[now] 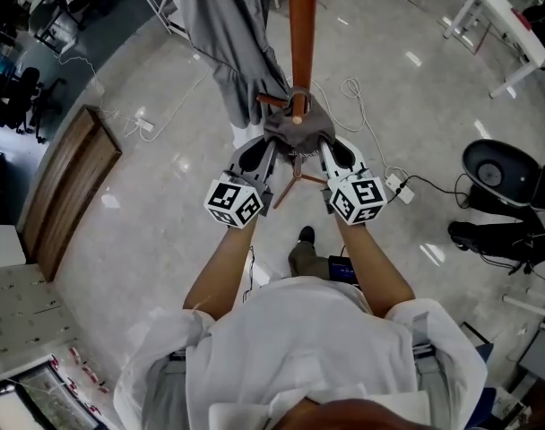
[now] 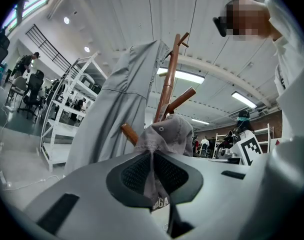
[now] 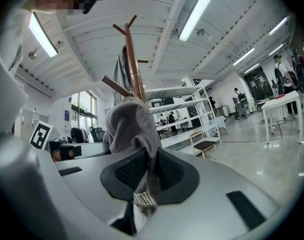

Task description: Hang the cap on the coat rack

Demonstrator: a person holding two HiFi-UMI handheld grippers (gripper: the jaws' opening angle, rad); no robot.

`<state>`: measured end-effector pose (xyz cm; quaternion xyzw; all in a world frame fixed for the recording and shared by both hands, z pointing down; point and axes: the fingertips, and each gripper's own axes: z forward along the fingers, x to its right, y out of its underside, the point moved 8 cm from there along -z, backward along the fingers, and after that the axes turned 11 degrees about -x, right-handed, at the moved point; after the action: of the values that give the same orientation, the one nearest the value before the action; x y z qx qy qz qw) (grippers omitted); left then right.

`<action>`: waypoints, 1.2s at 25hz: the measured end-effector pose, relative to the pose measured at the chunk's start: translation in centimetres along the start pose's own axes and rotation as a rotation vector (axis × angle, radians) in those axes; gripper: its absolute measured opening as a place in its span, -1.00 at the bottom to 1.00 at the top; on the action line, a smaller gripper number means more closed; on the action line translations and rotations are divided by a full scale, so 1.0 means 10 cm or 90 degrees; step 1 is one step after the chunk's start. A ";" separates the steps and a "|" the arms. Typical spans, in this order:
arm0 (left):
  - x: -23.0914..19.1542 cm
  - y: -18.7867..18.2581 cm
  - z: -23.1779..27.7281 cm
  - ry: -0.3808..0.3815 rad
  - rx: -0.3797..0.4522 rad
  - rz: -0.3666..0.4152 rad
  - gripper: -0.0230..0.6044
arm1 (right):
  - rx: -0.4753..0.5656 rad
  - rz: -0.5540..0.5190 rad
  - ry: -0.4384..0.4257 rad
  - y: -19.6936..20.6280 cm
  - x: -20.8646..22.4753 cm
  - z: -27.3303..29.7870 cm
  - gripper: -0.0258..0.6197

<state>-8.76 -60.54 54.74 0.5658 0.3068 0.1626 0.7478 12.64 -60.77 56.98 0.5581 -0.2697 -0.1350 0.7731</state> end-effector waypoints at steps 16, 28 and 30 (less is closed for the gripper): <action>0.45 0.21 -1.03 -0.038 0.007 0.006 -0.63 | 0.021 -0.030 0.065 0.13 -0.57 -1.02 -0.71; 1.18 0.40 -2.41 0.000 0.073 0.015 -0.77 | 0.046 -0.063 0.053 0.50 -1.62 -2.16 -0.72; 1.26 0.44 -2.57 -0.002 0.081 0.007 -0.79 | 0.040 -0.071 0.050 0.54 -1.73 -2.35 -0.72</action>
<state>-15.24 -32.55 51.02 0.6141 0.3124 0.1462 0.7099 11.28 -31.54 51.92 0.6010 -0.2117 -0.1473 0.7565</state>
